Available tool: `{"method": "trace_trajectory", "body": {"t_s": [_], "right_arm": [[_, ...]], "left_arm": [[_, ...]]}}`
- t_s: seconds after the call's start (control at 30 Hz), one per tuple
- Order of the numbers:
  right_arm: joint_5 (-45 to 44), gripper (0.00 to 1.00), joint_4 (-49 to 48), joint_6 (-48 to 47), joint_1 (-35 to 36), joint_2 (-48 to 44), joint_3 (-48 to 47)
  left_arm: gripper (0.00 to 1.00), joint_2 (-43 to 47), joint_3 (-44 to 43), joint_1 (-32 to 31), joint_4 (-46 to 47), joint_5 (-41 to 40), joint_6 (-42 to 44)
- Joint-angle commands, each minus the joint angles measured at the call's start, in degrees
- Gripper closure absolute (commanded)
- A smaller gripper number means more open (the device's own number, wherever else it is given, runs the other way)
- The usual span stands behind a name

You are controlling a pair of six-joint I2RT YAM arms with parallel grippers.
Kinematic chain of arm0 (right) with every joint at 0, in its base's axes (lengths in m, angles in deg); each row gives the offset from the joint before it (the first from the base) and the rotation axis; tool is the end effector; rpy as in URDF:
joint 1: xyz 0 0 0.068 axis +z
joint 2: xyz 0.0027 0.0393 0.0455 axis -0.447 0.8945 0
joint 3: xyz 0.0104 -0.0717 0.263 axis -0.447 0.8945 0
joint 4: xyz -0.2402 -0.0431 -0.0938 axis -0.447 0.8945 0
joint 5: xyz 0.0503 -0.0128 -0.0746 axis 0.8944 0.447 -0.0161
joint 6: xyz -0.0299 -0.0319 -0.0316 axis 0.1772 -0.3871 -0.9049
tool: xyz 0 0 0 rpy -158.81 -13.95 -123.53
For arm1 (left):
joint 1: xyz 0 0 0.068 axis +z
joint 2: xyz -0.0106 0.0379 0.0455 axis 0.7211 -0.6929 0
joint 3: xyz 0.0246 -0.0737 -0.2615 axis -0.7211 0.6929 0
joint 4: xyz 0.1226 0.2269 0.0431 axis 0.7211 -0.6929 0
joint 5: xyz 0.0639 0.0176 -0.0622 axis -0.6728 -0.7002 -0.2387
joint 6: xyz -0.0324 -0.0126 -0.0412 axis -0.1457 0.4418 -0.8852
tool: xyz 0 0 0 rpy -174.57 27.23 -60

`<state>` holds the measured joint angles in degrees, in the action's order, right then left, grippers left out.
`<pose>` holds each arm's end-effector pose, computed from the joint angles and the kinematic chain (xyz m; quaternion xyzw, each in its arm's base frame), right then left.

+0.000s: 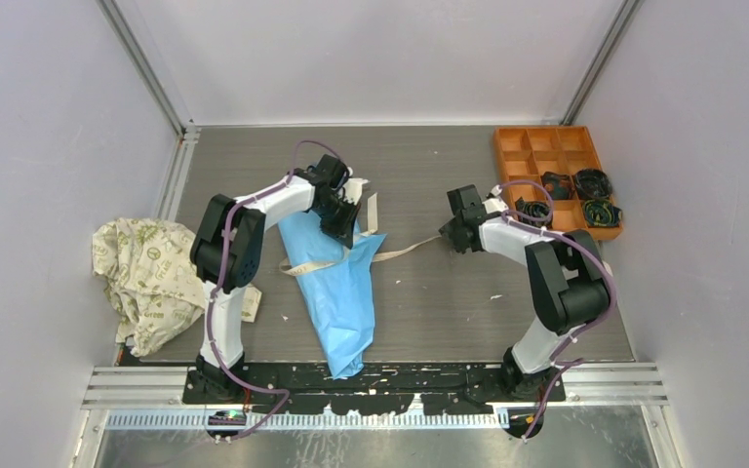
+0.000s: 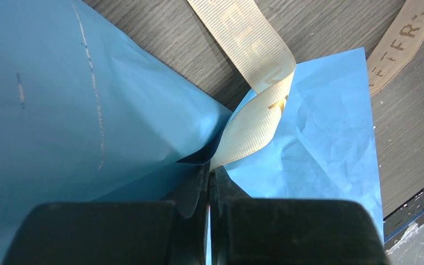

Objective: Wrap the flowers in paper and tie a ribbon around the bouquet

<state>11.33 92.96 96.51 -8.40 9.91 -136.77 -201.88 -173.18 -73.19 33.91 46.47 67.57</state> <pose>0.3043 0.0908 0.1543 0.4036 0.8627 0.0985 0.2882 0.3720 -0.2050 0.1600 0.2410 0.9379 -0.2244 0.1094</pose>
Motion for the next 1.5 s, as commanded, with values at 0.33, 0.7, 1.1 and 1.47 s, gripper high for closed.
{"method": "trace_trajectory", "body": {"t_s": [0.33,0.7,1.1,1.47], "right_arm": [[-10.73,0.99,-0.16,-29.08,17.6,-10.33,-12.54],[9.7,0.88,-13.72,-55.71,42.56,-12.0,-5.47],[15.08,0.39,6.25,-57.03,37.69,-22.81,-5.64],[34.23,0.51,-15.16,-23.95,26.53,0.91,-14.76]], "left_arm": [[0.99,0.88,-0.69,0.1,2.42,-4.28,3.28],[1.0,-1.63,-3.49,3.54,1.16,0.33,3.15],[1.0,-0.05,-2.86,5.2,0.57,1.97,3.16],[1.0,2.11,-3.31,5.17,0.3,1.86,2.6]]}}
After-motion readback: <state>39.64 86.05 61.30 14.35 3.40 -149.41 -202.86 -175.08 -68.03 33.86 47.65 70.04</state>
